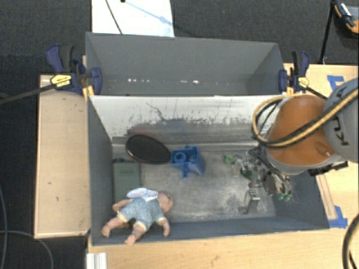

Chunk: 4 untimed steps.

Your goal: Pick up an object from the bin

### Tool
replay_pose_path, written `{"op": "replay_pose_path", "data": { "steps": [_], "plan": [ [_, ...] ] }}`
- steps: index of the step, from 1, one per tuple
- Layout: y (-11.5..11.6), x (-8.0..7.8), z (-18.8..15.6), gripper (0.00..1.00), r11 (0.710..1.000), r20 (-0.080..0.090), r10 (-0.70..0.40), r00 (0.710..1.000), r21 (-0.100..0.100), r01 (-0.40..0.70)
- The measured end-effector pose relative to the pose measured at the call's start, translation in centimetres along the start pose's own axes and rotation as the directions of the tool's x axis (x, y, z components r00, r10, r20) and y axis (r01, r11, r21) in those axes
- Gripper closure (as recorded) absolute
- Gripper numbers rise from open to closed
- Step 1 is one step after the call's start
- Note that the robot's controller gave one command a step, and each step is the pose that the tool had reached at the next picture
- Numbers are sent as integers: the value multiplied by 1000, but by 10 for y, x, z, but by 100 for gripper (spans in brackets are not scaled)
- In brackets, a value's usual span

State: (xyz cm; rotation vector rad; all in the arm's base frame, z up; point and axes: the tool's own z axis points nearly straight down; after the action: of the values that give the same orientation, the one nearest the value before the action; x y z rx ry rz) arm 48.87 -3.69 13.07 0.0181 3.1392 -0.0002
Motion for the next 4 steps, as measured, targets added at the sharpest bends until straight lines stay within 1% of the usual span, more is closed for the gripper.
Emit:
{"op": "replay_pose_path", "data": {
  "steps": [1, 2, 3, 4],
  "plan": [
    [-38, -82, 47, 0, 998, 5, 63, 998, -1, -63],
    [-72, -88, 20, 0, 980, -2, 198, 980, -1, -198],
    [-83, -79, 8, 0, 977, 3, 212, 977, 0, -212],
    [-64, -79, 50, 0, 919, 1, 393, 919, 0, -393]
  ]
}}
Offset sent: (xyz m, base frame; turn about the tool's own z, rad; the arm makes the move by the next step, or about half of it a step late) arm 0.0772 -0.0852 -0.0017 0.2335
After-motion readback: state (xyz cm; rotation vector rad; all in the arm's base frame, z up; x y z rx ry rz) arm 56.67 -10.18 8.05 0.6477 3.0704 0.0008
